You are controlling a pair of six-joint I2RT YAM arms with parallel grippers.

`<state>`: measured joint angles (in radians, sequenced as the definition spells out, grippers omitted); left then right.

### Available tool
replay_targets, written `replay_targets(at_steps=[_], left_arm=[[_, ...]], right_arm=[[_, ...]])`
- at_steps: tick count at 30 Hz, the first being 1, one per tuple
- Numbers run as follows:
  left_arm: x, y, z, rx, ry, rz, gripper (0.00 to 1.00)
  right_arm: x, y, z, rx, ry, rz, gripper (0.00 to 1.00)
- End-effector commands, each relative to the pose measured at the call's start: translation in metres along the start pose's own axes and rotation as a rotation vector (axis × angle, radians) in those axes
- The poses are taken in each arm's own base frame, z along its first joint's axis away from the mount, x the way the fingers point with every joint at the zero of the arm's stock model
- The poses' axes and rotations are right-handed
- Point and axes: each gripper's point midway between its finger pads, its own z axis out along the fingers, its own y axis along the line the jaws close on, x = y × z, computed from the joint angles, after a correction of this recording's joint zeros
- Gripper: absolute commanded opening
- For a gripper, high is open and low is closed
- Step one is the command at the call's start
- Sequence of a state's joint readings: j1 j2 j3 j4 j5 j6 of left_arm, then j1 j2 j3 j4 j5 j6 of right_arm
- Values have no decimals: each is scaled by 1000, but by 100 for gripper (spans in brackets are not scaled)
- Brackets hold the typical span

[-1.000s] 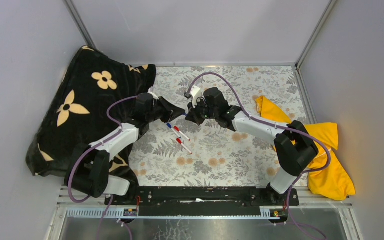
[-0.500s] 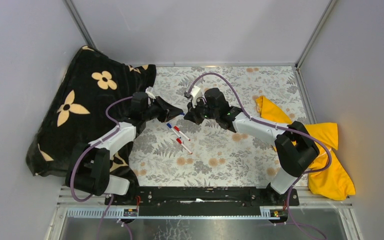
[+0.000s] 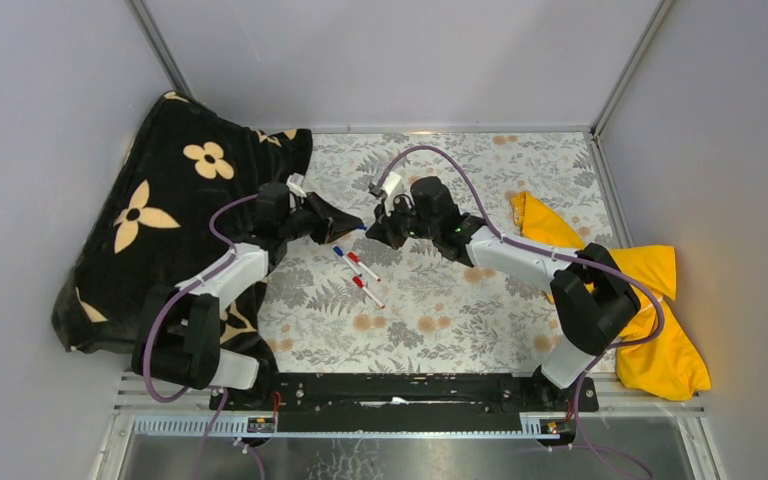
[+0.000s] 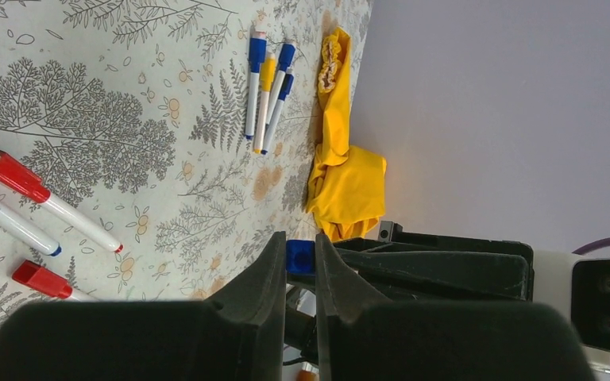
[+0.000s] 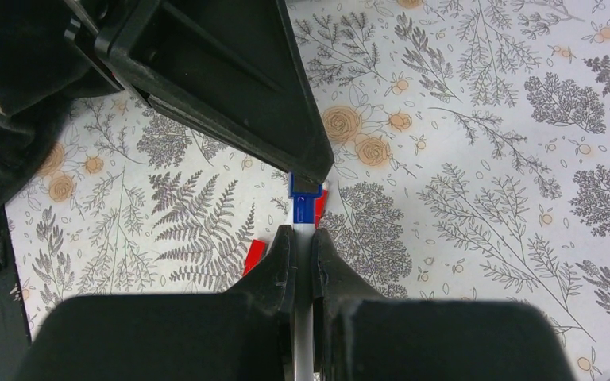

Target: Open the pen caps

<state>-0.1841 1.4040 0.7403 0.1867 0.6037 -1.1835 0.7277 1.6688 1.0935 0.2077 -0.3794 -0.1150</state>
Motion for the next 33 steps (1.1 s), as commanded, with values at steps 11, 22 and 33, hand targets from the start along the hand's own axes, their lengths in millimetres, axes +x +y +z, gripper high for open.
replay_targets(at_steps=[11, 22, 33], left_arm=[[-123, 63, -36, -162, -483, -91, 0], [-126, 68, -18, -188, -442, -71, 0], [-131, 105, 30, -425, -365, 12, 5]], right_arm=[[48, -13, -47, 74, 165, 104, 0], [43, -47, -29, 202, 182, 131, 0], [32, -128, 4, 402, 149, 177, 5]])
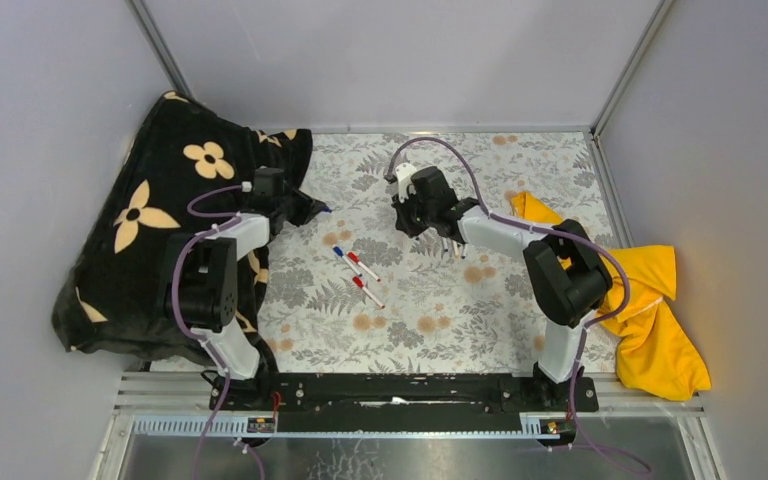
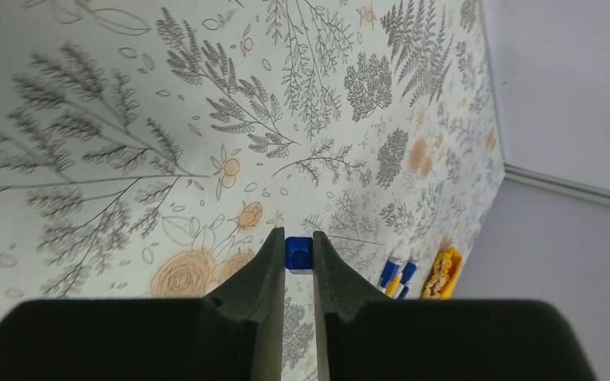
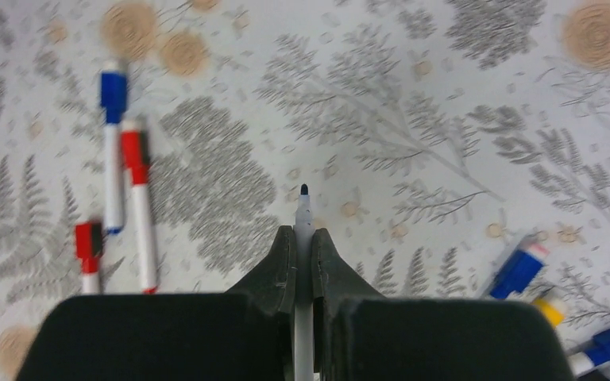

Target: Open the pen caps

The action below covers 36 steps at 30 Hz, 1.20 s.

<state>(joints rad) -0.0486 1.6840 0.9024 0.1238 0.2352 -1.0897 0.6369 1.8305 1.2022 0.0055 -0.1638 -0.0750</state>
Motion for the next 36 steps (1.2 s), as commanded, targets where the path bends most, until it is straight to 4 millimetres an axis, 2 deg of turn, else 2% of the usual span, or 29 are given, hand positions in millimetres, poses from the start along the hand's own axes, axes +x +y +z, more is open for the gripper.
replay_targets(at_steps=[1, 5, 11, 20, 22, 25, 28, 32, 36], left_arm=[[2, 11, 19, -99, 7, 87, 6], [6, 25, 33, -146, 21, 86, 10], [8, 40, 49, -186, 37, 82, 27], [10, 49, 57, -215, 42, 78, 47], [10, 48, 58, -214, 44, 77, 50], [9, 46, 59, -210, 43, 79, 52], [6, 43, 59, -204, 36, 80, 54], [3, 35, 59, -189, 25, 85, 57], [4, 31, 57, -192, 26, 90, 58]], right_arm=[[-46, -46, 7, 119, -99, 57, 5], [-56, -65, 18, 149, -107, 85, 5], [-63, -99, 30, 219, -109, 133, 5], [-52, -161, 33, 322, -56, 188, 9], [-50, -174, 31, 345, -55, 197, 14], [-45, -190, 32, 365, -49, 210, 15], [-40, -206, 35, 399, -29, 214, 23], [-42, -216, 44, 410, -20, 209, 30], [-43, -224, 54, 431, -22, 232, 30]])
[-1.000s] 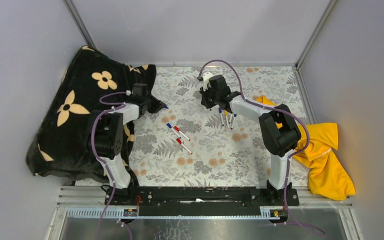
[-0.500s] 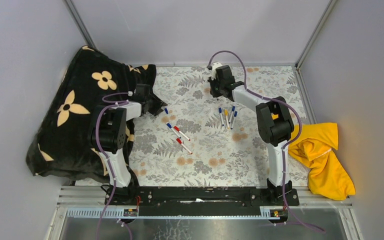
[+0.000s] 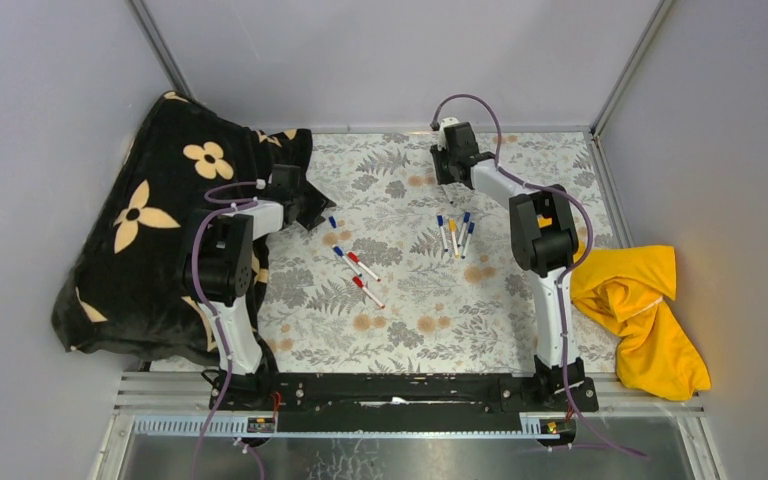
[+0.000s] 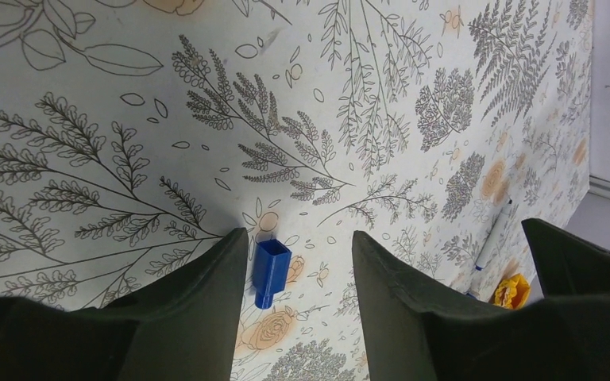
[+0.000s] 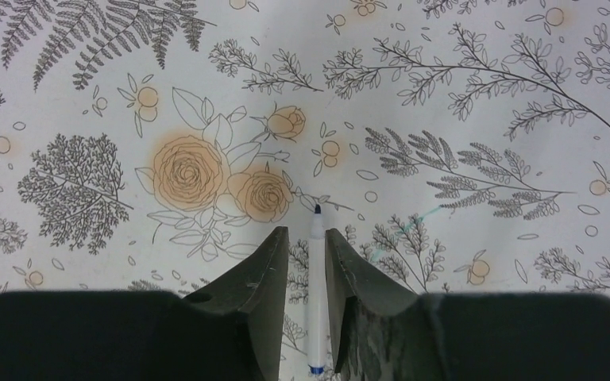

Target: Open the pen caps

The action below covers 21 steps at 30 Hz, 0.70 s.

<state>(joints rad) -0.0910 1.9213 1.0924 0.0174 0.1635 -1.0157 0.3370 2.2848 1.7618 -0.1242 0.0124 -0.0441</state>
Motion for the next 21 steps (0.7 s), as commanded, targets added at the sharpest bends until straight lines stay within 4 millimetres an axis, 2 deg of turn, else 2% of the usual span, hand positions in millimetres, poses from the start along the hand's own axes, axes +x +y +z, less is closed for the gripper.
replay_targets(at_steps=[1, 6, 13, 21], left_arm=[[-3, 2, 2, -35, -19, 18, 58], [-6, -3, -3, -28, -32, 20, 58], [-9, -11, -11, -6, -44, 24, 58], [-7, -10, -14, -3, -47, 22, 58]], right_arm=[[-21, -2, 7, 28, -36, 9, 31], [-21, -9, 12, 68, -31, 16, 31], [-21, -31, -7, 162, -46, -30, 38], [3, -37, -8, 177, 34, -47, 39]])
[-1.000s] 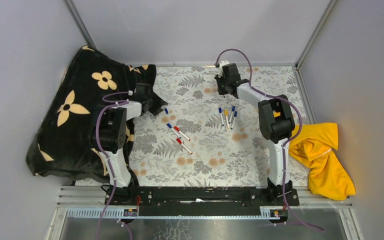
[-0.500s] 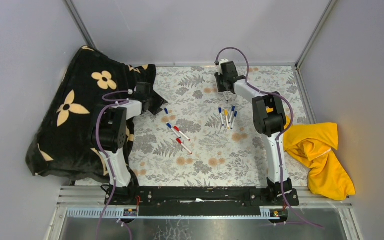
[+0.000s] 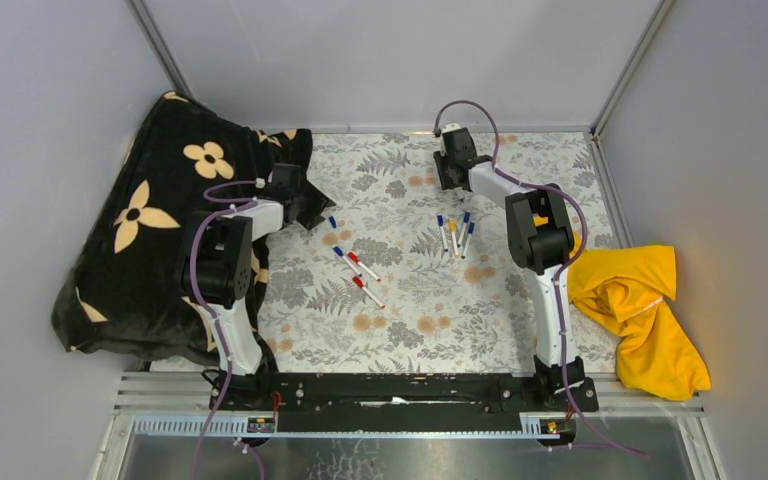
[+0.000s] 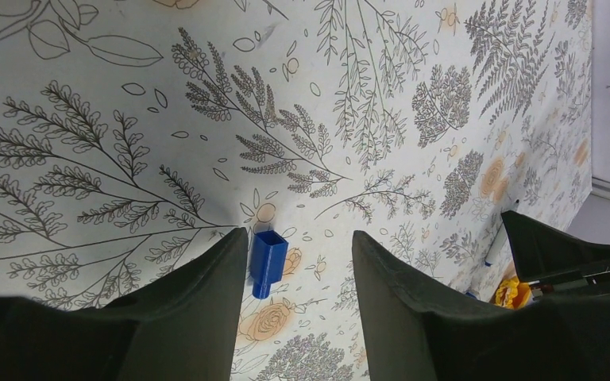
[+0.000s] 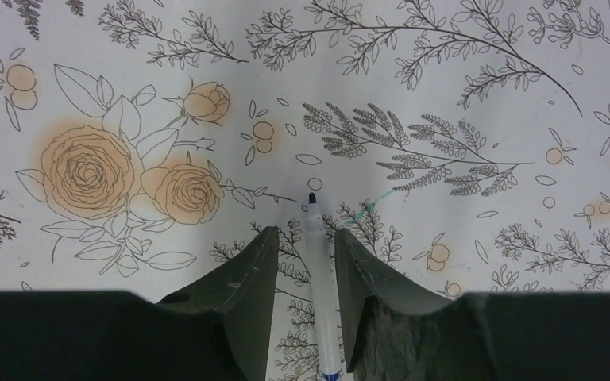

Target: Open the pen caps

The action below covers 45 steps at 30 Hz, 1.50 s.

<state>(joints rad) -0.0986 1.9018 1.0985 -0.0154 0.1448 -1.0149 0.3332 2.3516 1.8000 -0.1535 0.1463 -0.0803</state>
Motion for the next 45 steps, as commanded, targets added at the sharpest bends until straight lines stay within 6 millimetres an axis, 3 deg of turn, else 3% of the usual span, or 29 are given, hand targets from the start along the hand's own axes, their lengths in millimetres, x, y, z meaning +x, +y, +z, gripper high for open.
replay_targets(at_steps=[1, 6, 20, 24, 29, 45], left_arm=[[-7, -8, -9, 13, -40, 18, 58], [-6, -9, -10, 19, -36, 13, 58], [-6, -12, -17, 32, -45, 11, 58], [-3, -9, -18, 30, -37, 8, 58], [1, -6, -18, 23, -30, 4, 58], [5, -8, -18, 27, -22, 5, 59]], right_arm=[[-13, -15, -24, 50, -19, 1, 37], [-10, -13, -23, 49, 3, 29, 18], [-35, -9, -21, 46, -2, 136, 13], [-38, -5, -18, 31, 9, 169, 14], [-28, 3, -15, 19, 29, 191, 15], [-3, 14, 0, -2, 67, 208, 35]])
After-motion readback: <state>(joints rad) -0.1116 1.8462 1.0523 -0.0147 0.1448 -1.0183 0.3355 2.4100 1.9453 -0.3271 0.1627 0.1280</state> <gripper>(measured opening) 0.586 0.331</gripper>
